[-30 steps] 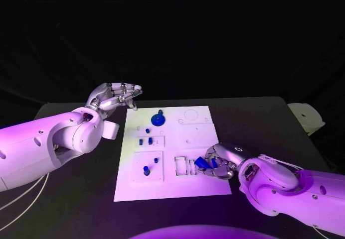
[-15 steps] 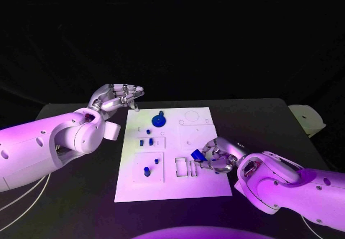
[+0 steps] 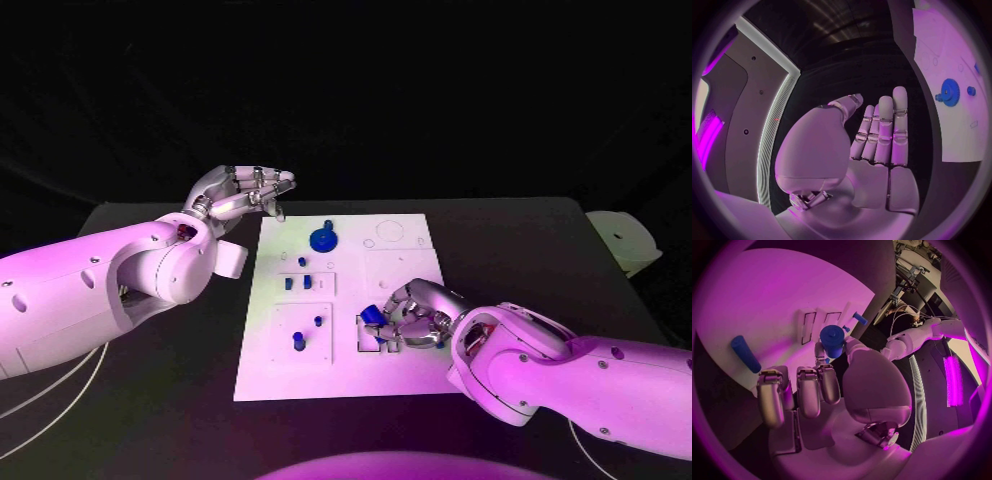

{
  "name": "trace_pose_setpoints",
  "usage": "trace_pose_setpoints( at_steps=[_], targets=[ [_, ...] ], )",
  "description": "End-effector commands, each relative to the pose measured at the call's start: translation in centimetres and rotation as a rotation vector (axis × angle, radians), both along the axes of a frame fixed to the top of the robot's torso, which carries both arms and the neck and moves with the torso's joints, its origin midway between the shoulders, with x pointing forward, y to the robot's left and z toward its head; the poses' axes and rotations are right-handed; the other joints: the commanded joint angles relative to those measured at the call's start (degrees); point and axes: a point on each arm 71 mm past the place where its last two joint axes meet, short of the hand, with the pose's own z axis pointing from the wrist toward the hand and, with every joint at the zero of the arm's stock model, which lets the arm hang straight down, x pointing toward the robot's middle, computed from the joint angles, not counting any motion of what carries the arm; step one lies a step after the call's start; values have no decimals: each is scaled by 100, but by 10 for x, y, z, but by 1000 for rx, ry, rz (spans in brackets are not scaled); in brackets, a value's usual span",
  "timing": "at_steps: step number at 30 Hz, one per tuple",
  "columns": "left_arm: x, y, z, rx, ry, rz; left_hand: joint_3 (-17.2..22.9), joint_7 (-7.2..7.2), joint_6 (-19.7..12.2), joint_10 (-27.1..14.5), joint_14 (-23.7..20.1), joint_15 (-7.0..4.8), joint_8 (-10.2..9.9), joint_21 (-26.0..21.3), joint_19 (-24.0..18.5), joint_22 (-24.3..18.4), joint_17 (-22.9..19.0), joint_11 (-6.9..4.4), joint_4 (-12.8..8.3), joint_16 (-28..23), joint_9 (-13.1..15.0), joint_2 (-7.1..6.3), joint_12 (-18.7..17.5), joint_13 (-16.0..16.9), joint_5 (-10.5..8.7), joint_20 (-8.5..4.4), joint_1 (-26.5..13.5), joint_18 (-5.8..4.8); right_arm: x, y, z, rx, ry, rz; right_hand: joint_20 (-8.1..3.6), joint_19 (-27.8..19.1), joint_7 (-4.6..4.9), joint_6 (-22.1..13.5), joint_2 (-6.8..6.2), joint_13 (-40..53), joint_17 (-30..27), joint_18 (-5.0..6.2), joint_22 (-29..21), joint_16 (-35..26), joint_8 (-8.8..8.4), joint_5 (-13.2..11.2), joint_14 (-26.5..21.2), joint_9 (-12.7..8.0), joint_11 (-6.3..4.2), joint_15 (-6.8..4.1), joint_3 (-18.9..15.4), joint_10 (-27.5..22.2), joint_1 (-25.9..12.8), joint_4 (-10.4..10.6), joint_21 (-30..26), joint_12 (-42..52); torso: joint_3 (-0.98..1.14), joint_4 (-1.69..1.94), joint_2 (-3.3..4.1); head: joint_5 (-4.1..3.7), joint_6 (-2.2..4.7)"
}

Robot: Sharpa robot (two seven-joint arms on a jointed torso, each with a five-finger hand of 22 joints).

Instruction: Assemble the parts on the task board

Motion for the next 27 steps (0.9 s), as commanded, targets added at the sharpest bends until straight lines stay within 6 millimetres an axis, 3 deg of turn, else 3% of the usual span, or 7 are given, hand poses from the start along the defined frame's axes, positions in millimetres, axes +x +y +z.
trace_pose_setpoints(
  at_steps=[1,9,15,22,27],
  targets=[
    [-1,-4,1,-11,-2,-24,12,1,-26,-42,-32,8,-3,-35,7,-7,-10,-14,28,26,-3,13,32,-8,4,40,-19,34,-1,5,-5,-31,38,47,-38,610,-162,215,-57,891,1121,-81,1505,17,60,-70,516,187,-44,-38,-55,127,-182,4,25,-2,6,-6,2,15,-16],
    [-1,-4,1,-11,-1,-25,12,1,-26,-42,-32,8,-3,-35,7,-7,-10,-14,28,26,-3,13,32,-8,4,40,-19,34,0,9,-8,-51,31,60,-51,610,-188,256,-62,893,1122,-81,1505,17,125,-126,517,228,-65,-56,-130,129,-264,5,25,-5,6,-15,-4,32,-32],
    [-1,-4,1,-11,0,-27,12,1,-26,-42,-32,8,-3,-35,7,-7,-10,-14,28,26,-3,13,32,-8,4,40,-19,34,2,7,-9,-67,18,48,-75,610,-215,245,-1,897,1124,-81,1505,16,222,-394,517,297,-90,-79,-340,131,-489,10,25,-17,8,-15,-2,31,-32],
    [-1,-3,1,-11,0,-26,10,3,-29,-50,-36,9,-2,-38,8,-9,-11,-13,24,31,-2,8,41,-8,3,40,-16,35,5,5,-7,-86,-34,37,-82,610,-218,173,136,845,1099,-81,1505,3,324,-974,512,372,-92,-83,-811,83,-849,16,25,-115,8,-6,2,32,-34],
    [-1,-2,1,-10,0,-24,10,3,-29,-50,-36,9,-2,-38,8,-9,-11,-13,24,31,-2,8,41,-8,3,40,-16,35,5,5,-5,-99,-65,46,-80,610,-214,153,153,812,1100,-81,1505,2,342,-1031,512,385,-89,-80,-947,54,-902,16,25,-166,7,-12,-2,31,-39]
  ],
)
